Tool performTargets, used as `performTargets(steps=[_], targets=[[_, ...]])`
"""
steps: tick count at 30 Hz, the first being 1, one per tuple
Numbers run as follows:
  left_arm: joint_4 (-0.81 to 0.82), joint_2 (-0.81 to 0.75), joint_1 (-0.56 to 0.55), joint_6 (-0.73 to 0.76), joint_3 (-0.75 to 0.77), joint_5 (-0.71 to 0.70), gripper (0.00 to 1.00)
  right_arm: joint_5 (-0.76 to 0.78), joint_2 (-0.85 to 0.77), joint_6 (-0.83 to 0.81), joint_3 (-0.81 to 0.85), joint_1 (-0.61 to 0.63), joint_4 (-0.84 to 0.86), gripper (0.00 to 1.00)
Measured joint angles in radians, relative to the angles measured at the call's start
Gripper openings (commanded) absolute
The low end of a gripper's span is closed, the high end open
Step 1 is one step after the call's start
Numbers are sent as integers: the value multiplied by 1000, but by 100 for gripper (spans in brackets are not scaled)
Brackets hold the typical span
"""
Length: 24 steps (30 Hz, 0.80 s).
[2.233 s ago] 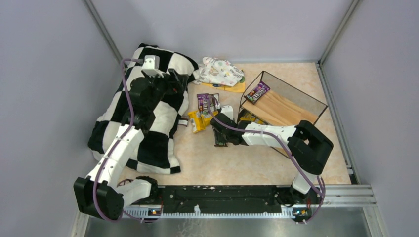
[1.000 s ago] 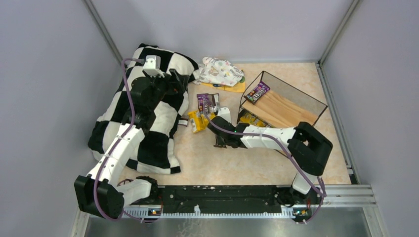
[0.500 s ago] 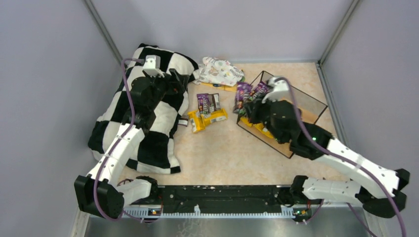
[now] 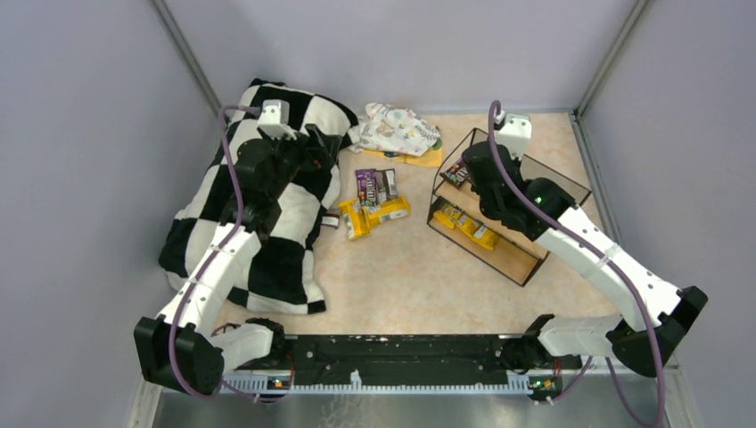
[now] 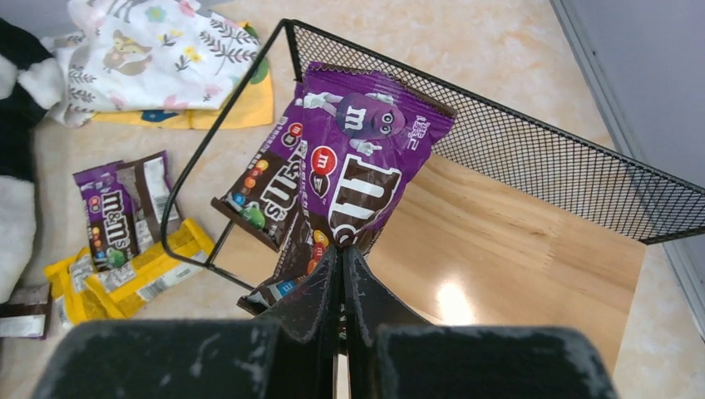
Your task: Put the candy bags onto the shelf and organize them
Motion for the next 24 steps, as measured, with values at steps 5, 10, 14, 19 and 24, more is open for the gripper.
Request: performTargets(steps=[5,10,14,19,24], targets=[[0,0,0,-6,0,5,98,0,32,55,-5,-35,-15,0],[0,5,0,-8,0,4,98,-27,71,98,-14,-72,-9,0],[-1,14,0,-10,0,5,98,-58,96,121,-50,-102,-5,0],[-5,15,0,-14,0,12,98,-95,98,142,-86,-134,4,0],[-6,15,0,-14,0,14,98,-118,101,152,-98,-165,27,0]])
